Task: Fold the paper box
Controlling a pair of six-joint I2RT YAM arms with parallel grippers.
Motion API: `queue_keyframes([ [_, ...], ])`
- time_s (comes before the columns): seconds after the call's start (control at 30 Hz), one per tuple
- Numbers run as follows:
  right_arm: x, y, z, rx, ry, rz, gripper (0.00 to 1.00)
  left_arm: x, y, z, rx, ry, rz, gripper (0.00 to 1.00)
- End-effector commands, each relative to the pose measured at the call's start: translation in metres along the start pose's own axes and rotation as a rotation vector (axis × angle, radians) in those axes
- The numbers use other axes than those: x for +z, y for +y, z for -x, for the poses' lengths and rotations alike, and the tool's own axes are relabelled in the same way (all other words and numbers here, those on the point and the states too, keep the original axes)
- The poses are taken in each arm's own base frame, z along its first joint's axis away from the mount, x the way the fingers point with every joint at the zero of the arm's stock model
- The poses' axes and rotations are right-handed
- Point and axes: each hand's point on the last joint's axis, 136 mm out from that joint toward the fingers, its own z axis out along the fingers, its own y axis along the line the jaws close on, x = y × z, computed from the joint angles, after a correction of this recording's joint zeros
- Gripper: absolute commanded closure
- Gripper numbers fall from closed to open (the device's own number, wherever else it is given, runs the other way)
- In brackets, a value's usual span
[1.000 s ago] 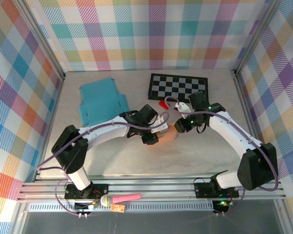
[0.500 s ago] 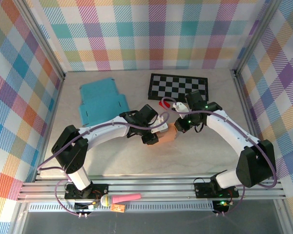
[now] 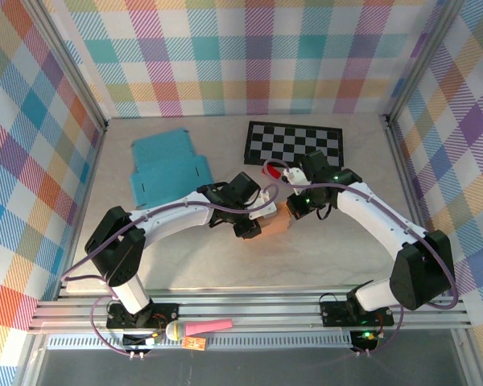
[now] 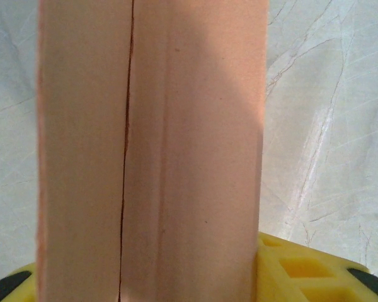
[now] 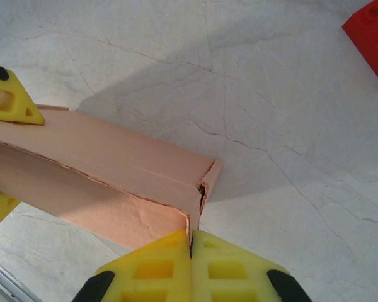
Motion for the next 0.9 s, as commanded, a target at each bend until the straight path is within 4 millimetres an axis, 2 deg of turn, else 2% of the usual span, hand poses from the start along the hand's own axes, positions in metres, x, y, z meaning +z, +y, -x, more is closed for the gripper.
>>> queue_keyframes([
  [0.0, -0.006, 0.008, 0.005, 0.113, -0.026, 0.009, 1.00, 0.000, 0.003, 0.008, -0.019, -0.012, 0.024, 0.55],
  [0.17, -0.004, 0.009, 0.003, 0.192, -0.061, -0.002, 1.00, 0.000, 0.006, 0.008, -0.040, -0.020, 0.035, 0.55],
  [0.4, 0.003, 0.010, -0.007, 0.185, -0.125, -0.026, 1.00, -0.005, 0.013, 0.012, -0.079, -0.047, 0.062, 0.53],
  [0.67, 0.002, 0.011, -0.007, 0.174, -0.176, -0.034, 1.00, -0.043, 0.030, 0.037, -0.174, -0.201, 0.163, 0.31],
  [0.73, 0.005, 0.011, -0.008, 0.183, -0.170, -0.032, 1.00, -0.055, 0.032, 0.042, -0.193, -0.238, 0.179, 0.21],
  [0.77, 0.005, 0.012, -0.007, 0.184, -0.173, -0.029, 1.00, -0.060, 0.032, 0.045, -0.200, -0.255, 0.184, 0.08],
  [0.8, 0.005, 0.013, -0.006, 0.186, -0.177, -0.028, 1.00, -0.064, 0.032, 0.047, -0.209, -0.270, 0.189, 0.00],
  [0.87, 0.003, 0.015, -0.003, 0.187, -0.186, -0.025, 1.00, -0.074, 0.039, 0.051, -0.254, -0.303, 0.222, 0.00],
])
